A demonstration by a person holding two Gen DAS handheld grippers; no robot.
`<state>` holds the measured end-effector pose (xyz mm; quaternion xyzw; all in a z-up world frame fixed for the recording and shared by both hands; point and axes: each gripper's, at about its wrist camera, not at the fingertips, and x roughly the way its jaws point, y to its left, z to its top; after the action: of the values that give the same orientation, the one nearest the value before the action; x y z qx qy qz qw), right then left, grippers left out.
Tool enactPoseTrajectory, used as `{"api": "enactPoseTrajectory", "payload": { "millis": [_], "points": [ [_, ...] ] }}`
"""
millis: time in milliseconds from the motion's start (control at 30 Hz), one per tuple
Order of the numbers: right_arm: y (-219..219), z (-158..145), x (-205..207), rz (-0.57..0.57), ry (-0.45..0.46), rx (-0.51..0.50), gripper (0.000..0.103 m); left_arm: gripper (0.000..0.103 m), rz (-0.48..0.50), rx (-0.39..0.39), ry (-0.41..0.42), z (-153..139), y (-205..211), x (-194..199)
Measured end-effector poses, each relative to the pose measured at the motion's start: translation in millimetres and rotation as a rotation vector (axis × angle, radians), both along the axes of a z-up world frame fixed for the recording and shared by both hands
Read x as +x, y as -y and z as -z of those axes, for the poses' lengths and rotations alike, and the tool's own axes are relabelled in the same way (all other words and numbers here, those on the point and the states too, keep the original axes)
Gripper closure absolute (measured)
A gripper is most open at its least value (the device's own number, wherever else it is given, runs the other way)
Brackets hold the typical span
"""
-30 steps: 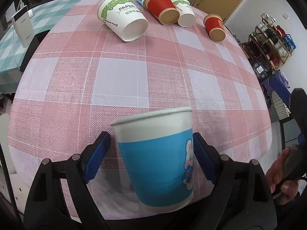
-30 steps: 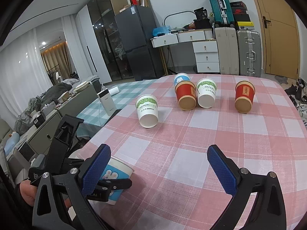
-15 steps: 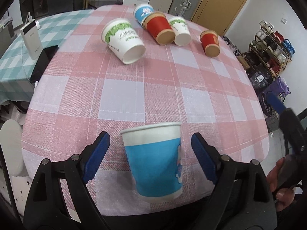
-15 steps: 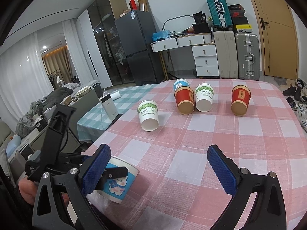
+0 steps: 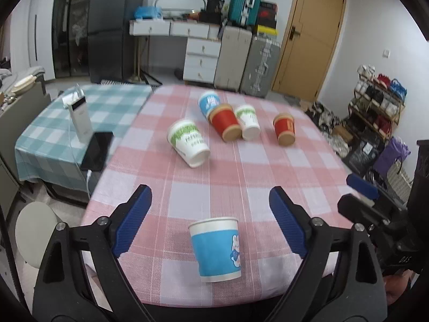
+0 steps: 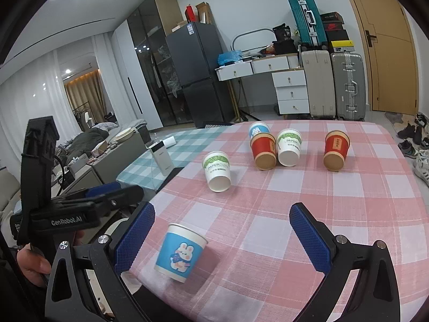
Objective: Flip cup upright
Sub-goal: 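Lower the blue cup onto the tablecloth and open the left gripper, then bring the right gripper to the blue cup and close on it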
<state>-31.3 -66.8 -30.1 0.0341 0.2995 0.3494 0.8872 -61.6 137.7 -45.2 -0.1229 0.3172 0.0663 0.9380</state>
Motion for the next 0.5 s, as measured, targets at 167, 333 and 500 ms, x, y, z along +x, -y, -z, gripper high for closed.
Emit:
{"api": "enactPoseTrajectory", "payload": {
  "millis": [167,333,500],
  "points": [
    [-2,-14,-15,-0.016,0.025,0.006,0.0,0.0,-0.057,0.06,0.115,-20,0,-31],
    [-12,-18,-27,-0.055,0.026,-0.016,0.0,0.0,-0.097,0.077,0.141,-26,-5,-57],
    [-36,-19,-26,-0.11,-0.004,-0.076,0.0,0.0,-0.127,0.094,0.142,-22,-13,-76]
  ]
}}
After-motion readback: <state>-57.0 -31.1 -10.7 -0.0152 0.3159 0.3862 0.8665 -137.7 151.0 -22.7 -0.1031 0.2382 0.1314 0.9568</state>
